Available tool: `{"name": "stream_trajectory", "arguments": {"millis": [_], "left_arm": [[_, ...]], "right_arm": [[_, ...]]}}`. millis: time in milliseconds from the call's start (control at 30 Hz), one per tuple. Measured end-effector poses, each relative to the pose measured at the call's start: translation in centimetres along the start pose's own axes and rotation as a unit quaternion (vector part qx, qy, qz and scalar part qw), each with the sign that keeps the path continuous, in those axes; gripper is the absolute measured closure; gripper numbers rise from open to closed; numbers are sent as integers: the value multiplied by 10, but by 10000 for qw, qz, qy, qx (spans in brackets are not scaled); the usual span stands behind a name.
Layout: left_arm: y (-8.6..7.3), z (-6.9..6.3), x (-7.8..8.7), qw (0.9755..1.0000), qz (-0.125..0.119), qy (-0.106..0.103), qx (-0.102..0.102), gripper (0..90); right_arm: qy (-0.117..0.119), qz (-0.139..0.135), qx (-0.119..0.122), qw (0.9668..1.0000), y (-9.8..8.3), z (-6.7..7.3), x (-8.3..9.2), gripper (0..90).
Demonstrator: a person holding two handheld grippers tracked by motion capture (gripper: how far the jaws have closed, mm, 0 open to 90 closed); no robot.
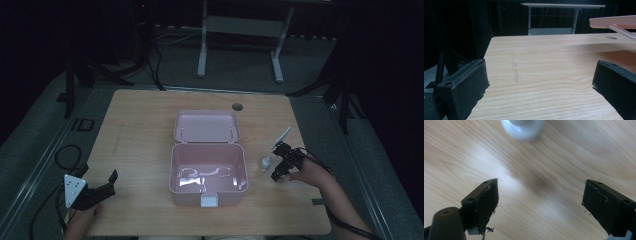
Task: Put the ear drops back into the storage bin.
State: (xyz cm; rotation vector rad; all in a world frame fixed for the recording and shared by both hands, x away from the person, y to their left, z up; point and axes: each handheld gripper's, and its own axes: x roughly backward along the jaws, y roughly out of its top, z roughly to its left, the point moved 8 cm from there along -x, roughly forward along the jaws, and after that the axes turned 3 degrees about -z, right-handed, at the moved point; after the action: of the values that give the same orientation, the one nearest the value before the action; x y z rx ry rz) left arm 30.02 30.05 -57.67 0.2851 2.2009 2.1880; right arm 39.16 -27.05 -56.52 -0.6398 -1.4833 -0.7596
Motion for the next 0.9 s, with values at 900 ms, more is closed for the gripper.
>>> {"name": "stream_trajectory", "arguments": {"millis": [900], "left_arm": [[0,0,0,10000,-8,-25,7,4]], "right_arm": [[100,419,71,9990,53,13,-20,303]]}}
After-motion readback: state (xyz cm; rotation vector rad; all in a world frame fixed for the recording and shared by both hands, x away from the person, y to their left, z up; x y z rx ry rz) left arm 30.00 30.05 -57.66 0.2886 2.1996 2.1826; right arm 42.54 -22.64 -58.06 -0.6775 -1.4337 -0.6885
